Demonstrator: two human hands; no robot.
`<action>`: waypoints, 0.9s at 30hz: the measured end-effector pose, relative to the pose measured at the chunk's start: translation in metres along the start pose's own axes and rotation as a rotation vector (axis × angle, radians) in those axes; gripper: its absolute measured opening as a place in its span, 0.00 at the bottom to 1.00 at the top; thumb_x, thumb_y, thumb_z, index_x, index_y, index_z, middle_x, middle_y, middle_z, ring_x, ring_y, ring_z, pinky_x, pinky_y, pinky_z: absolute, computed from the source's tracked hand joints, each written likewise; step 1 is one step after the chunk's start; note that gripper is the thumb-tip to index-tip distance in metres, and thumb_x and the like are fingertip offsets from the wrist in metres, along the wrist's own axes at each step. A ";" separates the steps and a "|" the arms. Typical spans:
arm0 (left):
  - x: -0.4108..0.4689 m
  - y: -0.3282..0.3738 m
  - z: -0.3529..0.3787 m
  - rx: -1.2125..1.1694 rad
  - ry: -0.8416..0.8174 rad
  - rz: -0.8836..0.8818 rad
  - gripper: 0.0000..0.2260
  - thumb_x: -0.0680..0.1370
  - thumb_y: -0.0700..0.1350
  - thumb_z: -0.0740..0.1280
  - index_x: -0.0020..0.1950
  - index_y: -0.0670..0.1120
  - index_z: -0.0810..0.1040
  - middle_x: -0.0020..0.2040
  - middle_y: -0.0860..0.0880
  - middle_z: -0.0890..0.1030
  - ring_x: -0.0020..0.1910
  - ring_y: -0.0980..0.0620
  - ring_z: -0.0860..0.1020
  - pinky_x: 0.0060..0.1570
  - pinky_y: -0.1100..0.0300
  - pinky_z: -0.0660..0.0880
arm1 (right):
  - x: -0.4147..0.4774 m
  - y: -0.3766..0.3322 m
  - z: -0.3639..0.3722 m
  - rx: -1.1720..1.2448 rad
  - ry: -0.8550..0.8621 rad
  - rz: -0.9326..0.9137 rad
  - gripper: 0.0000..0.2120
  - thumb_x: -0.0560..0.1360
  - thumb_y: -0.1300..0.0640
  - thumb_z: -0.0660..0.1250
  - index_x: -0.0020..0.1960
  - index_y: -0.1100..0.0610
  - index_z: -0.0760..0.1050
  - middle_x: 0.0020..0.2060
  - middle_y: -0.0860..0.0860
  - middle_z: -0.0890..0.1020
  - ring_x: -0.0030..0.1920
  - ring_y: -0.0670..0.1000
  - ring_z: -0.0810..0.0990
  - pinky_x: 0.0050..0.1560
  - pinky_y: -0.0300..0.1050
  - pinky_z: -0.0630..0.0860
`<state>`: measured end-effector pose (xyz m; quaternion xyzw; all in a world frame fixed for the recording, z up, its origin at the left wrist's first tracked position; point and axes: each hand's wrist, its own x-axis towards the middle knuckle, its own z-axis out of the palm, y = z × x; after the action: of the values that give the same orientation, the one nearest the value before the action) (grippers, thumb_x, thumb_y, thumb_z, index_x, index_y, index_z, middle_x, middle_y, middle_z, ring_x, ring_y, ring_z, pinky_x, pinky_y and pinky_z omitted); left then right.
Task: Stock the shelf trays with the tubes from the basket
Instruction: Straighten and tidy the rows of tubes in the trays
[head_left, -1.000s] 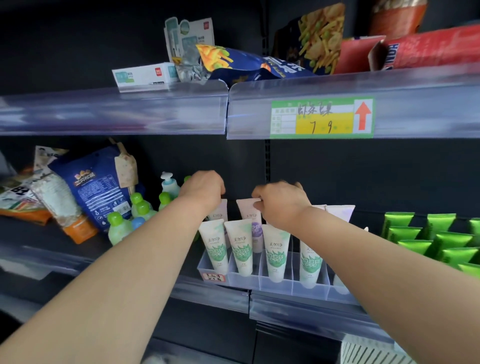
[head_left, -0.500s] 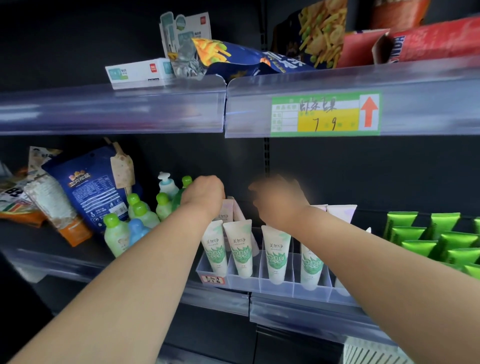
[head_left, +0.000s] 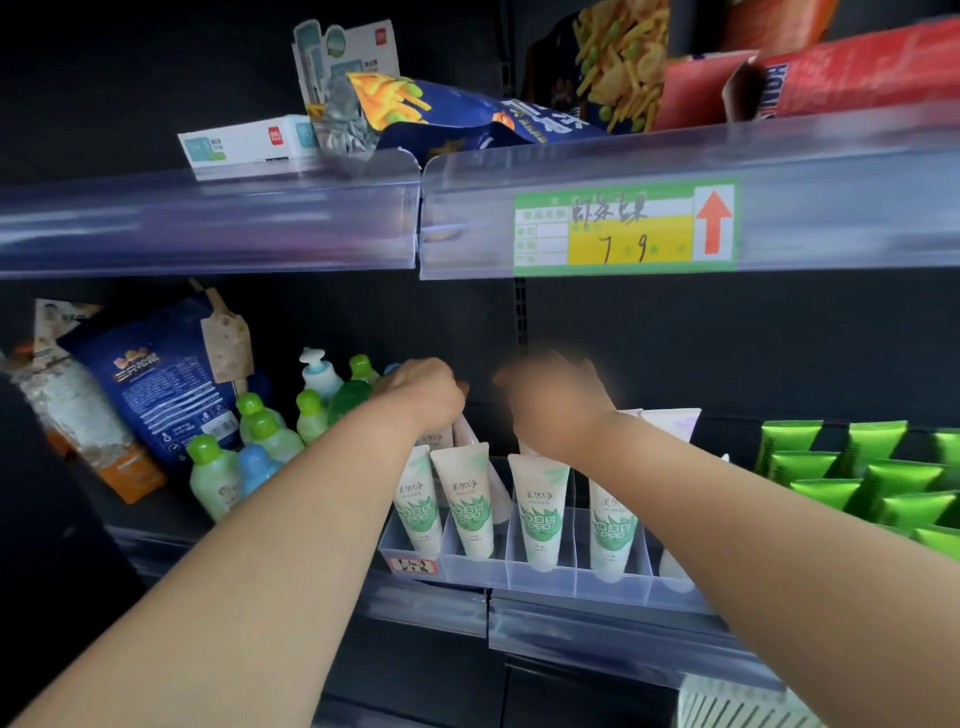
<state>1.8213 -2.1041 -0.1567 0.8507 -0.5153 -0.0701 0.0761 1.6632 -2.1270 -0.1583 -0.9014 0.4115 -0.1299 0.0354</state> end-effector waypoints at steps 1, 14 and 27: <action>0.000 0.001 0.001 0.009 -0.013 -0.020 0.15 0.80 0.55 0.58 0.50 0.47 0.79 0.52 0.44 0.79 0.50 0.43 0.78 0.43 0.58 0.71 | 0.000 0.000 0.000 0.004 -0.003 -0.001 0.20 0.75 0.63 0.59 0.65 0.49 0.71 0.57 0.51 0.79 0.63 0.54 0.69 0.58 0.53 0.63; -0.013 0.023 -0.004 0.024 0.006 0.188 0.12 0.75 0.45 0.64 0.54 0.56 0.83 0.59 0.45 0.75 0.58 0.42 0.75 0.60 0.52 0.73 | -0.013 0.011 -0.003 0.037 -0.009 0.009 0.24 0.74 0.65 0.58 0.67 0.48 0.70 0.57 0.50 0.79 0.63 0.53 0.69 0.57 0.52 0.64; -0.024 0.019 -0.001 0.112 0.087 0.279 0.07 0.75 0.43 0.68 0.50 0.53 0.81 0.50 0.49 0.78 0.50 0.45 0.77 0.44 0.60 0.70 | -0.037 0.025 -0.011 0.081 0.023 -0.067 0.24 0.75 0.66 0.58 0.67 0.48 0.71 0.61 0.50 0.77 0.63 0.53 0.69 0.58 0.48 0.67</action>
<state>1.7940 -2.0910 -0.1504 0.7762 -0.6276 0.0068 0.0600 1.6182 -2.1153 -0.1595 -0.9111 0.3757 -0.1579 0.0624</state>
